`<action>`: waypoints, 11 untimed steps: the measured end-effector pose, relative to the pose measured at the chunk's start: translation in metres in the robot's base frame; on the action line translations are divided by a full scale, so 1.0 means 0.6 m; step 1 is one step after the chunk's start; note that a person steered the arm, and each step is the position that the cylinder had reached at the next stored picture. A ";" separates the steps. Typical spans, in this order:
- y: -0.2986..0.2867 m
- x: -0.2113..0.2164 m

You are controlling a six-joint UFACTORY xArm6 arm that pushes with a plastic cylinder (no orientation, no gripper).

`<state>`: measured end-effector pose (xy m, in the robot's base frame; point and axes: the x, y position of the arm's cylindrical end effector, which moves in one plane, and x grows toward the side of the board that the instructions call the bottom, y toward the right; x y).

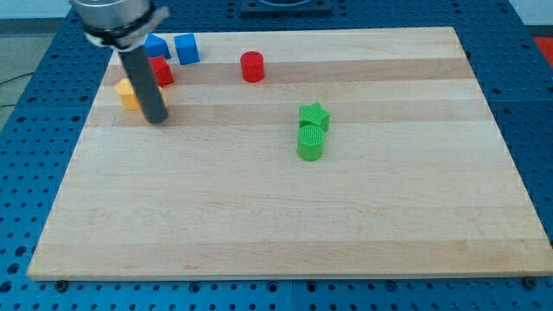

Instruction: Push the yellow hexagon to the right of the blue cube

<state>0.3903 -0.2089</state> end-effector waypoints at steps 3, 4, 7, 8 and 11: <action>-0.152 -0.043; -0.064 -0.068; 0.111 -0.116; 0.111 -0.091; 0.131 -0.188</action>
